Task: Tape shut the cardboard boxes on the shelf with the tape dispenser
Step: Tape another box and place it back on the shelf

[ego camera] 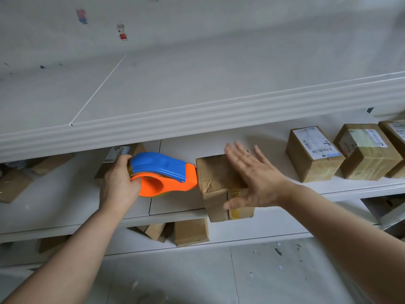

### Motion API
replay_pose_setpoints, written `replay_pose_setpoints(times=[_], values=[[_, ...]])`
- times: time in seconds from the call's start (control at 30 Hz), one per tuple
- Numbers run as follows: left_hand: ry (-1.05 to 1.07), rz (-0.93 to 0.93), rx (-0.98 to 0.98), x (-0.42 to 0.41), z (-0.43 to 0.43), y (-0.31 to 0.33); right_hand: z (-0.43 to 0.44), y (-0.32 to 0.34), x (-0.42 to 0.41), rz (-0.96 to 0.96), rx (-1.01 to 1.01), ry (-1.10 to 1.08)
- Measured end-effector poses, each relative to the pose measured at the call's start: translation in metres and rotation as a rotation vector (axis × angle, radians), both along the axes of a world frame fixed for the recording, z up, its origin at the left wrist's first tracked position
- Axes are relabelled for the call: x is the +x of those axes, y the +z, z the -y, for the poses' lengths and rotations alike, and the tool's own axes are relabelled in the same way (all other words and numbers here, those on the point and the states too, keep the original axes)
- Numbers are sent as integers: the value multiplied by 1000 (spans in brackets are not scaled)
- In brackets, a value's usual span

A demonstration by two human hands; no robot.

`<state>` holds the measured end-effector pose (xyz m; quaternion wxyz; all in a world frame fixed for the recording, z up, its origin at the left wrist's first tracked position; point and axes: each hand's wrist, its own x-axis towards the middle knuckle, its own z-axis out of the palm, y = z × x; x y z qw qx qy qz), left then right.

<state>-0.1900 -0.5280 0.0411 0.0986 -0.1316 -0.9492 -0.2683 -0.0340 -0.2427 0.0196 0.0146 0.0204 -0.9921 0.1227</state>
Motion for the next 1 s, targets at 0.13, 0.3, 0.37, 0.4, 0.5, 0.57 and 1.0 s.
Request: replay_pose_setpoints(times=[0.13,0.3,0.37,0.4,0.5,0.57,1.0], values=[[-11,-6,3,-1,-5,-1,7,3,-5,139,253,78],[-16,-14,18,-2,-4,-7,16,5,-9,154,250,76],[-11,-12,20,-1,-5,-8,20,2,-10,177,285,102],[-11,-6,26,1,-5,-8,22,3,-12,171,247,78],[-42,13,78,5,-3,-10,39,18,-29,63,130,-13],[-64,40,139,6,1,-13,55,24,-45,100,146,-28],[-648,480,251,3,42,-30,59,9,-51,207,233,18]])
